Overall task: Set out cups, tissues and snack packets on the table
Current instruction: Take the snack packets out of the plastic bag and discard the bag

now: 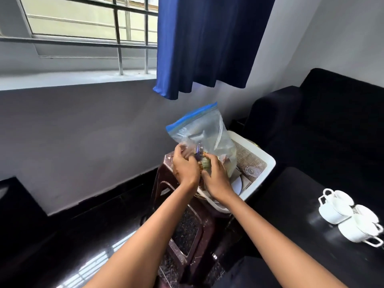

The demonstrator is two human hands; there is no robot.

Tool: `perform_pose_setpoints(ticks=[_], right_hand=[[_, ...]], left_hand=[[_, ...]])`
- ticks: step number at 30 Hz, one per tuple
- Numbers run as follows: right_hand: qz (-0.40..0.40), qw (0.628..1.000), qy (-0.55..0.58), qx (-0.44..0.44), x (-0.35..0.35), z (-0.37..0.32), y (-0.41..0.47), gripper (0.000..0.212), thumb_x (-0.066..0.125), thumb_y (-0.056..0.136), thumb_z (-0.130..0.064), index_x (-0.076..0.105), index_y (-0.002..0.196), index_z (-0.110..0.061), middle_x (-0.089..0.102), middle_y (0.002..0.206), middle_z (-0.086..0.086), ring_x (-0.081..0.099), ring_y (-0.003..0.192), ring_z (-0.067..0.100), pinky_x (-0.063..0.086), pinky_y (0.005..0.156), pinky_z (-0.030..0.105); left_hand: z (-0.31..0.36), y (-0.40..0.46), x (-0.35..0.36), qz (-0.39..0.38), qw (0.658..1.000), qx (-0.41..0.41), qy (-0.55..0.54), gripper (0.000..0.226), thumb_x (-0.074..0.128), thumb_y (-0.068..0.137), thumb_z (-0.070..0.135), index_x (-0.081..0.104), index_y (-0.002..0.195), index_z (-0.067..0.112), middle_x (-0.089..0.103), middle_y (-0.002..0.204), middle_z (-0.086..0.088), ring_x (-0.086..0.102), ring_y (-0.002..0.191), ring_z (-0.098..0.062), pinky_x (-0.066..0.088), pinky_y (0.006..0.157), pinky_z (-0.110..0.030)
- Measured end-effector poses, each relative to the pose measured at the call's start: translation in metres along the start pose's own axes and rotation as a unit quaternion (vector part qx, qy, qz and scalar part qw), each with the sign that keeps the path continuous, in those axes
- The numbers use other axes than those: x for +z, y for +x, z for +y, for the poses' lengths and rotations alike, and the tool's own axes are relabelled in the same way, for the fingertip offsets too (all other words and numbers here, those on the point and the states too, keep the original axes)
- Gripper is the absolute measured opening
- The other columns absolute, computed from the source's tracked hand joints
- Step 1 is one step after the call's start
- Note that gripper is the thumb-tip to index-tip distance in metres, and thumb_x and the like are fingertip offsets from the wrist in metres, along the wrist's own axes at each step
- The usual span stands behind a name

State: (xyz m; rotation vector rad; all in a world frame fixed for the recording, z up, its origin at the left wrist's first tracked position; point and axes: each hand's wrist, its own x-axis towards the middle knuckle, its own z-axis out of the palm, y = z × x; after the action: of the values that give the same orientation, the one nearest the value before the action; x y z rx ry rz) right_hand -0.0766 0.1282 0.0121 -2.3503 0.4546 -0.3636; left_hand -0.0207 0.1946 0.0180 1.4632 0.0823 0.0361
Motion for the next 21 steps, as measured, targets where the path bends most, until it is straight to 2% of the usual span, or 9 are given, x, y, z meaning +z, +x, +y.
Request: perform_pose_setpoints(ticks=[1, 2, 5, 7, 9, 11, 14, 17, 21], right_hand=[[0.007, 0.999, 0.028, 0.014, -0.004, 0.004, -0.003, 0.047, 0.05, 0.088, 0.001, 0.038, 0.133, -0.01, 0.051, 0.134, 0.013, 0.046, 0.123, 0.028, 0.037, 0.104, 0.04], [0.012, 0.998, 0.053, 0.029, -0.008, 0.007, -0.005, 0.046, 0.05, 0.088, 0.0, 0.038, 0.131, -0.011, 0.055, 0.128, 0.012, 0.052, 0.116, 0.026, 0.042, 0.097, 0.035], [0.007, 0.996, 0.061, 0.06, -0.02, 0.018, -0.013, 0.039, 0.049, 0.091, -0.006, 0.039, 0.127, -0.018, 0.059, 0.113, 0.002, 0.057, 0.099, 0.017, 0.041, 0.076, 0.02], [0.005, 0.993, 0.081, 0.09, -0.031, 0.025, -0.019, 0.036, 0.048, 0.091, -0.007, 0.044, 0.123, -0.022, 0.058, 0.111, -0.004, 0.058, 0.102, 0.018, 0.046, 0.085, 0.028], [0.03, 0.985, 0.119, 0.123, -0.043, 0.03, -0.024, 0.031, 0.047, 0.091, -0.004, 0.053, 0.116, -0.019, 0.06, 0.113, -0.002, 0.057, 0.109, 0.018, 0.046, 0.095, 0.034], [0.081, 0.972, 0.163, 0.152, -0.058, 0.033, -0.028, 0.022, 0.048, 0.093, -0.006, 0.06, 0.109, -0.014, 0.062, 0.117, 0.004, 0.057, 0.11, 0.018, 0.045, 0.095, 0.03], [0.162, 0.938, 0.24, 0.192, -0.082, 0.034, -0.032, 0.022, 0.045, 0.097, -0.014, 0.06, 0.11, -0.007, 0.063, 0.117, 0.01, 0.059, 0.109, 0.023, 0.045, 0.097, 0.036], [0.212, 0.907, 0.302, 0.205, -0.103, 0.028, -0.035, 0.027, 0.04, 0.099, -0.026, 0.057, 0.112, -0.009, 0.063, 0.107, 0.006, 0.061, 0.098, 0.02, 0.048, 0.086, 0.033], [0.282, 0.867, 0.359, 0.198, -0.12, 0.021, -0.042, 0.028, 0.047, 0.094, -0.042, 0.058, 0.099, -0.017, 0.064, 0.092, -0.002, 0.063, 0.083, 0.012, 0.051, 0.069, 0.026]], left_hand=[[0.002, -0.005, 0.003, -0.023, 0.999, 0.03, -0.001, 0.04, 0.045, 0.078, -0.011, 0.063, 0.106, 0.013, 0.069, 0.093, 0.005, 0.063, 0.091, 0.006, 0.045, 0.082, -0.009], [0.005, -0.01, 0.006, -0.057, 0.997, 0.052, -0.006, 0.043, 0.044, 0.077, -0.014, 0.064, 0.101, 0.015, 0.069, 0.09, 0.006, 0.065, 0.089, 0.002, 0.047, 0.082, -0.012], [0.004, -0.019, 0.011, -0.16, 0.98, 0.112, 0.029, 0.041, 0.044, 0.074, -0.015, 0.067, 0.092, 0.014, 0.073, 0.088, 0.002, 0.068, 0.084, -0.014, 0.053, 0.081, -0.03], [0.001, -0.02, 0.013, -0.207, 0.965, 0.143, 0.079, 0.04, 0.046, 0.073, -0.013, 0.069, 0.096, 0.01, 0.073, 0.088, -0.001, 0.069, 0.084, -0.016, 0.053, 0.078, -0.032], [0.003, -0.024, 0.012, -0.243, 0.948, 0.175, 0.109, 0.038, 0.049, 0.073, -0.013, 0.07, 0.093, 0.011, 0.07, 0.083, 0.003, 0.066, 0.079, -0.013, 0.051, 0.074, -0.029], [0.006, -0.027, 0.012, -0.276, 0.93, 0.204, 0.131, 0.033, 0.053, 0.074, -0.012, 0.071, 0.088, 0.012, 0.066, 0.077, 0.009, 0.061, 0.075, -0.01, 0.049, 0.073, -0.026], [0.01, -0.033, 0.014, -0.345, 0.889, 0.236, 0.186, 0.03, 0.057, 0.077, -0.008, 0.072, 0.084, 0.017, 0.062, 0.069, 0.019, 0.06, 0.069, -0.005, 0.045, 0.068, -0.016], [0.015, -0.04, 0.014, -0.416, 0.84, 0.263, 0.228, 0.035, 0.053, 0.074, -0.011, 0.074, 0.082, 0.016, 0.065, 0.072, 0.017, 0.059, 0.069, -0.002, 0.038, 0.064, 0.0], [0.021, -0.049, 0.015, -0.488, 0.772, 0.282, 0.293, 0.041, 0.049, 0.073, -0.011, 0.077, 0.087, 0.016, 0.074, 0.088, 0.004, 0.06, 0.077, -0.004, 0.039, 0.068, -0.003]])
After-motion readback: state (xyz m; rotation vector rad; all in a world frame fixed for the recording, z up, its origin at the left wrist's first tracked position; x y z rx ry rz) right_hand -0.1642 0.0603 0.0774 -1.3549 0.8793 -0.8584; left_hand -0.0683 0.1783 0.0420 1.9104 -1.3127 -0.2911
